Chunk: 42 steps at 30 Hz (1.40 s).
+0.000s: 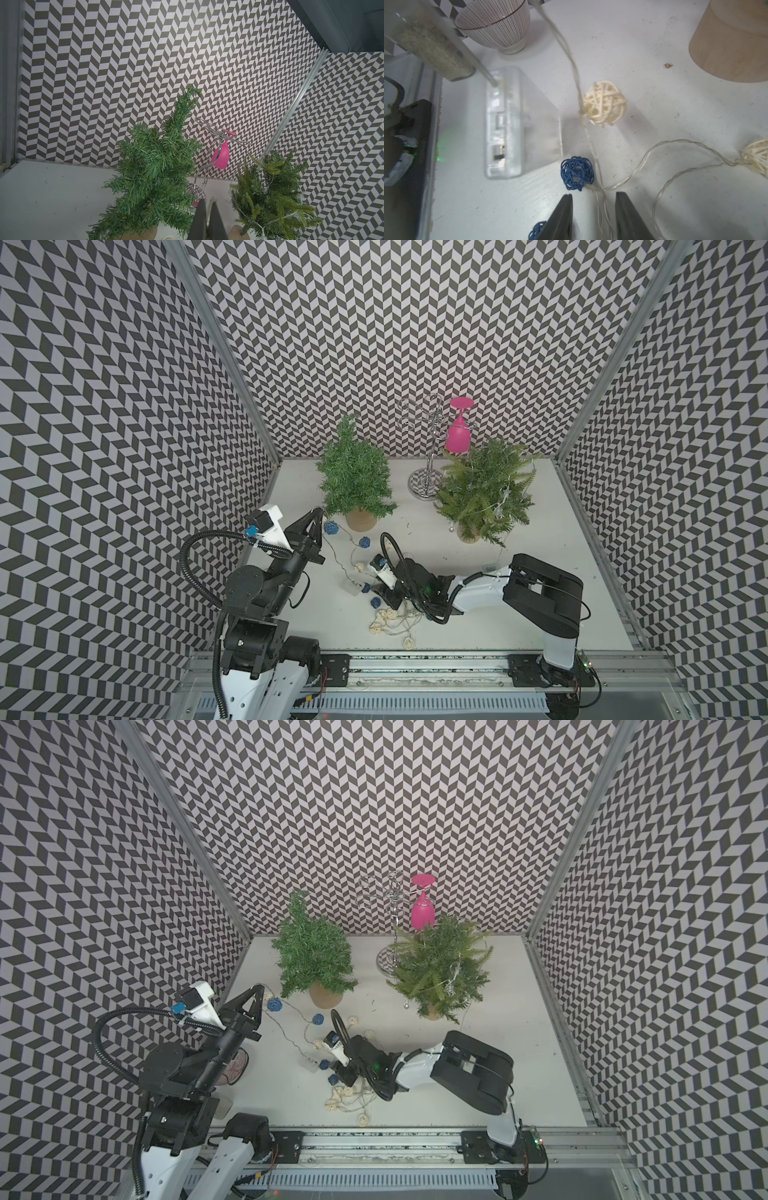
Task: Wrap string light around the christmas tree
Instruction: Wrap the light string around the Christmas tree.
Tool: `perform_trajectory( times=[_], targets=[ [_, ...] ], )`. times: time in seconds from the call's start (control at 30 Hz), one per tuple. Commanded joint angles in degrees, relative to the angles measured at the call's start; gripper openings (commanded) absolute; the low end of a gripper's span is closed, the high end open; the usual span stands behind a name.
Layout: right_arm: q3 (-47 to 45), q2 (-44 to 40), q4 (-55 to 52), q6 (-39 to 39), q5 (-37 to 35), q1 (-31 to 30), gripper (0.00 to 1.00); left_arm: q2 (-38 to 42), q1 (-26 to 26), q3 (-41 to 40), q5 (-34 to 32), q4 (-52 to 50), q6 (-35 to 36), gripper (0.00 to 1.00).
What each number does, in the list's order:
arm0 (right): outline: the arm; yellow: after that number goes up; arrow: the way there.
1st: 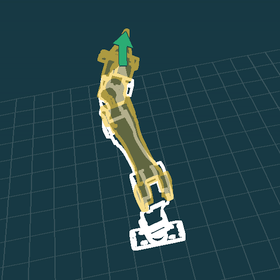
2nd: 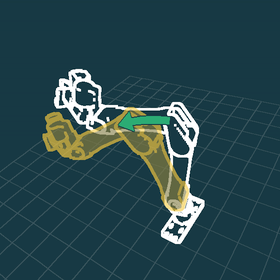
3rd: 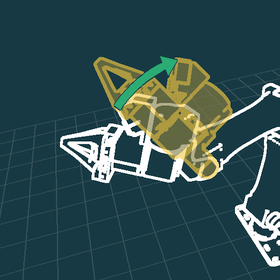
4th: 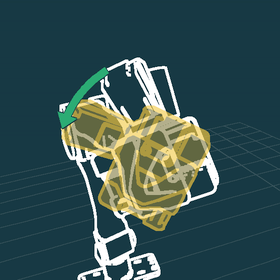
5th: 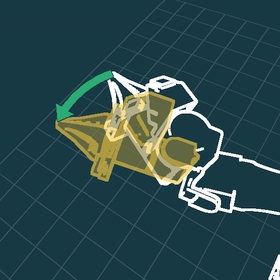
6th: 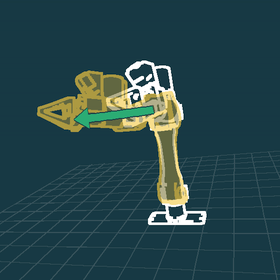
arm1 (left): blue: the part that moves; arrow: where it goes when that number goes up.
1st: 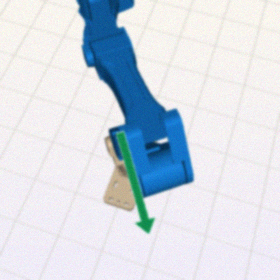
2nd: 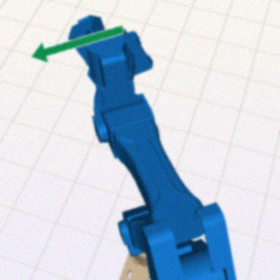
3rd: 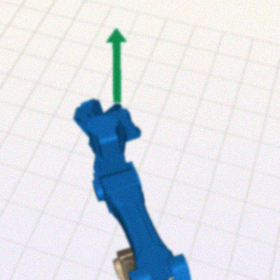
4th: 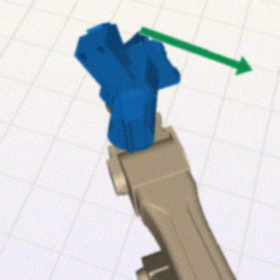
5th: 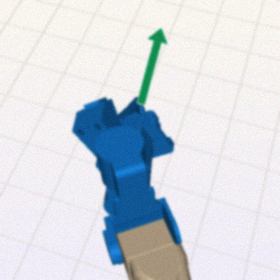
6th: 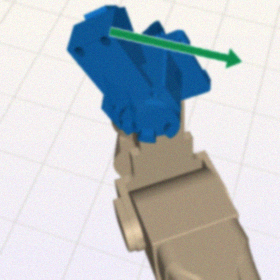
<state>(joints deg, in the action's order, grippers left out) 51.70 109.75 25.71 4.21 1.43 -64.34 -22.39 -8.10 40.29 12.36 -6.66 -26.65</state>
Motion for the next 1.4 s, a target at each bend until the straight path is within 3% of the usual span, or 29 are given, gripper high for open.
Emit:
perform_trajectory(
  times=[0.0, 0.1, 0.23, 0.4, 0.5, 0.67, 0.87, 1.03, 1.17, 1.23, 1.37],
  targets=[
    [0.4, 1.0, 4.7, 0.9, -1.7, 0.0, 0.33, 0.6, 0.4, 0.4, 0.4, -0.6, 0.4, 0.0],
    [-0.8, -0.3, 4.8, 1.5, -2.7, 0.3, 0.19, 0.7, 0.4, 0.4, 0.1, -0.8, 0.5, 0.0],
    [-3.6, -3.2, 5.6, 2.4, -1.5, 0.2, 0.21, 0.9, 0.3, -0.3, 0.0, -0.5, 0.2, 0.0],
    [-2.1, -1.7, 3.8, 1.1, -2.5, 0.3, 0.0, 1.2, 0.4, -0.6, -0.3, -0.3, 0.1, 0.0],
    [-2.7, -6.0, 1.9, 0.6, -3.9, 0.2, 0.0, 0.8, 0.3, -0.6, -0.7, 0.2, 0.4, 0.0],
    [-3.4, -21.6, -3.9, -1.5, -8.8, 0.2, 0.0, -0.7, 0.4, -0.1, -4.4, 0.5, 0.7, 0.0],
    [3.4, -32.1, -8.9, -8.0, -11.3, 0.3, 0.0, -3.1, 0.4, 2.1, -6.1, 2.0, 0.4, 0.0],
    [15.7, -32.0, -17.3, -13.0, -12.8, 0.6, 0.0, -4.0, 0.4, 4.4, -6.8, 3.4, 0.6, 0.0],
    [23.1, -30.9, -20.7, -16.2, -13.1, 1.3, 0.0, -8.8, 0.3, 7.3, -0.1, 4.7, 0.7, 0.0],
    [25.9, -30.3, -21.8, -17.4, -13.6, 2.0, 0.0, -9.1, 0.3, 7.3, 0.2, 6.6, 0.1, 0.0],
    [33.6, -27.3, -24.5, -16.6, -6.9, 7.7, 0.0, -10.9, 0.4, 10.5, -4.1, 6.9, 0.9, 0.0]
  ],
)
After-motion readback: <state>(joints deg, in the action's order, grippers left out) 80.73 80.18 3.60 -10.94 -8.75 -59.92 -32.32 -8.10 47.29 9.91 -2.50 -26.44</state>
